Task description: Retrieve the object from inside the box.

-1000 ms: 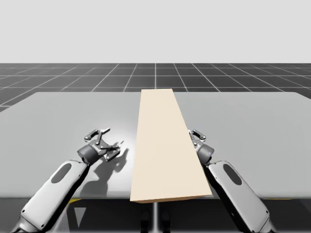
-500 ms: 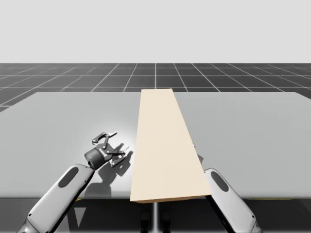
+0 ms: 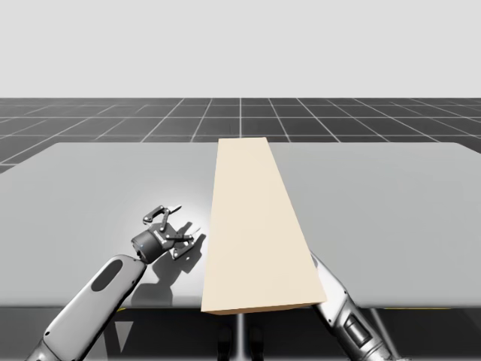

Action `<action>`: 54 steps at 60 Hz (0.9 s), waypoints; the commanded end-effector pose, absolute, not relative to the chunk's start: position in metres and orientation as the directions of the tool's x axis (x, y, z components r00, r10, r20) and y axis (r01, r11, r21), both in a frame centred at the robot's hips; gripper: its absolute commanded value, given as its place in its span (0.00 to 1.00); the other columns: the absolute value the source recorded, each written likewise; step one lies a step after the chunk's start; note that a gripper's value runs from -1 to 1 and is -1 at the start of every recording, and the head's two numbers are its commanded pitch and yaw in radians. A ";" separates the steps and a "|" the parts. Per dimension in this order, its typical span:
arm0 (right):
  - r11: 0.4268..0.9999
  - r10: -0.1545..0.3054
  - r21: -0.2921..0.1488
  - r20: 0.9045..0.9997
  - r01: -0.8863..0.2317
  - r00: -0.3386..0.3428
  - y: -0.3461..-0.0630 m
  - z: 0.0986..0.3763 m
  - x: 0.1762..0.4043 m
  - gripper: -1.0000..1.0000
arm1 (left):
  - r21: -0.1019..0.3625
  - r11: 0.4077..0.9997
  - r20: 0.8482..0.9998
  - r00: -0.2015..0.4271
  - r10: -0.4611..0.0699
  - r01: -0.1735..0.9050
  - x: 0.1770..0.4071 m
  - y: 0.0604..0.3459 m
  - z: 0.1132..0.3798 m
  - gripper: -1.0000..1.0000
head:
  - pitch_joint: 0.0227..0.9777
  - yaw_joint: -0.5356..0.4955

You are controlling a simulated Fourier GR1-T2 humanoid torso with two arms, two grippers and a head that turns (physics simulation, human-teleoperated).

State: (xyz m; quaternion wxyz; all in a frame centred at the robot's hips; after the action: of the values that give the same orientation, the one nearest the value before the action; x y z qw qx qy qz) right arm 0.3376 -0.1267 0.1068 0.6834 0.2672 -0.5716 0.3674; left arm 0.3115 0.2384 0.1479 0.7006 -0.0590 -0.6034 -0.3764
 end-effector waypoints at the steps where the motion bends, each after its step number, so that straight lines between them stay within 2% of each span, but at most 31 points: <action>1: 0.588 0.229 -0.023 0.963 -0.808 0.139 -0.117 0.084 0.342 0.00 | 0.382 0.703 0.885 -0.019 -0.465 0.600 0.311 0.238 0.147 0.00 | 0.14 0.44; 2: 0.592 0.244 -0.021 0.957 -0.805 0.155 -0.117 0.082 0.343 0.00 | 0.384 0.702 0.885 -0.020 -0.466 0.600 0.311 0.238 0.147 0.00 | 0.14 0.44; 5: 0.616 0.268 -0.029 0.947 -0.788 0.175 -0.115 0.079 0.345 0.00 | 0.386 0.701 0.883 -0.022 -0.468 0.600 0.311 0.238 0.147 0.00 | 0.15 0.44; 7: 0.604 0.282 -0.028 0.942 -0.796 0.181 -0.115 0.078 0.345 0.00 | 0.386 0.699 0.883 -0.022 -0.469 0.601 0.310 0.238 0.147 0.00 | 0.15 0.44; 8: 0.610 0.305 -0.035 0.932 -0.792 0.194 -0.115 0.077 0.344 0.00 | 0.386 0.699 0.883 -0.022 -0.469 0.601 0.310 0.238 0.147 0.00 | 0.15 0.44; 10: 0.614 0.330 -0.069 0.927 -0.786 0.176 -0.115 0.076 0.343 0.00 | 0.387 0.699 0.883 -0.022 -0.470 0.601 0.310 0.238 0.147 0.00 | 0.15 0.44; 11: 0.612 0.332 -0.071 0.927 -0.788 0.174 -0.115 0.076 0.343 0.02 | 0.387 0.699 0.882 -0.022 -0.470 0.601 0.310 0.238 0.147 0.00 | 0.15 0.44; 12: 0.611 0.336 -0.076 0.926 -0.788 0.170 -0.115 0.076 0.343 0.07 | 0.387 0.699 0.882 -0.022 -0.470 0.601 0.310 0.238 0.147 0.00 | 0.15 0.44; 13: 0.617 0.326 -0.074 0.930 -0.783 0.169 -0.115 0.076 0.342 0.73 | 0.388 0.699 0.882 -0.022 -0.471 0.600 0.310 0.238 0.147 0.00 | 0.15 0.44; 14: 0.611 0.329 -0.072 0.929 -0.788 0.170 -0.115 0.076 0.342 0.89 | 0.389 0.699 0.882 -0.022 -0.472 0.600 0.310 0.238 0.147 0.00 | 0.15 0.44; 15: 0.605 0.337 -0.074 0.926 -0.793 0.170 -0.116 0.077 0.341 1.00 | 0.391 0.699 0.881 -0.022 -0.473 0.599 0.310 0.238 0.146 0.00 | 0.15 0.44; 21: 0.646 0.317 -0.076 0.932 -0.760 0.176 -0.125 0.087 0.340 1.00 | 0.397 0.698 0.877 -0.023 -0.480 0.596 0.310 0.238 0.146 0.00 | 0.14 0.44; 25: 0.671 0.294 -0.077 0.941 -0.737 0.169 -0.135 0.099 0.339 1.00 | 0.399 0.699 0.877 -0.023 -0.481 0.594 0.310 0.238 0.146 0.00 | 0.14 0.44; 31: 0.698 0.259 -0.096 0.958 -0.710 0.125 -0.156 0.126 0.329 1.00 | 0.402 0.699 0.875 -0.022 -0.484 0.591 0.311 0.239 0.145 0.00 | 0.14 0.44; 34: 0.713 0.250 -0.123 0.964 -0.691 0.087 -0.166 0.139 0.323 1.00 | 0.403 0.700 0.874 -0.021 -0.485 0.590 0.311 0.239 0.145 0.00 | 0.14 0.43; 35: 0.721 0.239 -0.117 0.967 -0.683 0.087 -0.170 0.144 0.320 1.00 | 0.404 0.700 0.874 -0.021 -0.486 0.589 0.311 0.239 0.145 0.00 | 0.14 0.43; 38: 0.738 0.227 -0.134 0.972 -0.661 0.057 -0.182 0.156 0.313 1.00 | 0.404 0.700 0.873 -0.021 -0.487 0.589 0.311 0.239 0.145 0.00 | 0.14 0.43; 41: 0.757 0.218 -0.144 0.975 -0.638 0.039 -0.196 0.166 0.306 1.00 | 0.405 0.700 0.873 -0.020 -0.488 0.587 0.312 0.239 0.145 0.00 | 0.14 0.43; 47: 0.824 0.207 -0.191 0.978 -0.534 -0.031 -0.233 0.187 0.297 1.00 | 0.408 0.701 0.872 -0.020 -0.490 0.585 0.312 0.240 0.145 0.00 | 0.13 0.43; 54: 0.874 0.183 -0.186 0.982 -0.448 -0.049 -0.271 0.199 0.287 1.00 | 0.403 0.706 0.874 -0.016 -0.486 0.582 0.312 0.241 0.145 0.00 | 0.13 0.43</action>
State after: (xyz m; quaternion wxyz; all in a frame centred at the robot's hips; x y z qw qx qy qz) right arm 0.2820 -0.2196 0.1682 0.6897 0.1731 -0.6294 0.3134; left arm 0.3113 0.2393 0.1454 0.6994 -0.0410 -0.6019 -0.3833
